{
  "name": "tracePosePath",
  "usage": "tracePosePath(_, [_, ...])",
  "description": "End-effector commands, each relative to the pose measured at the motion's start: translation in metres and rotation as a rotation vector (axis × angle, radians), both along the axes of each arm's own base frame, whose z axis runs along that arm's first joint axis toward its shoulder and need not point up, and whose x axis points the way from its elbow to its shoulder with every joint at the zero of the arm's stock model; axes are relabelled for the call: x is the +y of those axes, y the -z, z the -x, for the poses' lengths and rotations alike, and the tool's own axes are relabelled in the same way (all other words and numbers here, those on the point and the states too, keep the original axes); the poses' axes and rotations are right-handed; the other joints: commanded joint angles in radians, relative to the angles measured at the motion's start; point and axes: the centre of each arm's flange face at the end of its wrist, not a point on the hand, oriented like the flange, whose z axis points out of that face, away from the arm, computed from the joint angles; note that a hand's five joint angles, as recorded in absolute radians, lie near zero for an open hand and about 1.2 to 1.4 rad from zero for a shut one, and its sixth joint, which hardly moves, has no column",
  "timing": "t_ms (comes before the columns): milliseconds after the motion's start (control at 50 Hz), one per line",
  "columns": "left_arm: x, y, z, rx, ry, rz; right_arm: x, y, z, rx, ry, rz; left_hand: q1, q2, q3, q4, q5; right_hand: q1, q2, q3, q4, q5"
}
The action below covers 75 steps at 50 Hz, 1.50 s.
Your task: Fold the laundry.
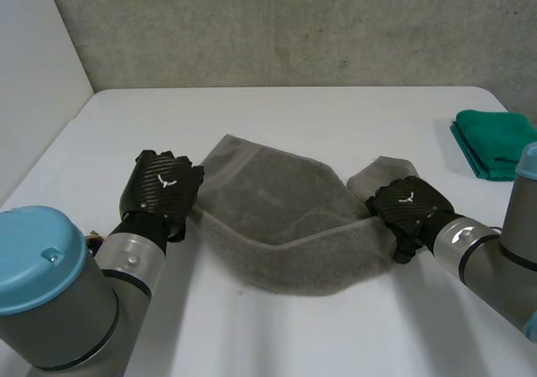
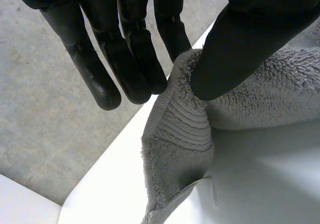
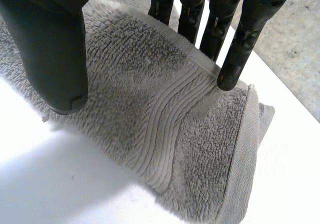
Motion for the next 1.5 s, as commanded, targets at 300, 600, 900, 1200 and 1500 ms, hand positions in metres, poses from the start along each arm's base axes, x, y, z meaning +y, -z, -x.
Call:
tracePosePath(300, [0.002,-0.001,-0.005,0.001,-0.015,-0.001,-0.004,0.001,0.016,-0.012,0.015,0.008,0.220,0.161,0.164,0.161,0.217,0.402,0.330,0.333,0.334,0.330])
tracePosePath(600, [0.002,0.001,-0.006,-0.002,-0.018,-0.005,-0.009,-0.019,0.025,-0.026,0.049,0.072,0.208,0.150,0.152,0.149,0.205,0.246,0.175,0.177,0.179,0.175])
tracePosePath(900, [0.001,0.001,-0.007,-0.002,-0.018,-0.005,-0.013,-0.038,0.035,-0.042,0.080,0.125,0.208,0.150,0.152,0.149,0.205,0.161,0.090,0.092,0.093,0.089])
tracePosePath(1200, [0.001,0.002,-0.007,-0.003,-0.020,-0.010,-0.019,-0.010,0.038,-0.030,0.078,0.036,0.208,0.150,0.152,0.149,0.205,0.205,0.134,0.136,0.137,0.133])
tracePosePath(1500, [0.002,0.002,-0.008,-0.004,-0.023,-0.009,-0.034,-0.008,0.048,-0.007,0.106,0.053,0.211,0.152,0.155,0.152,0.208,0.879,0.808,0.811,0.812,0.808])
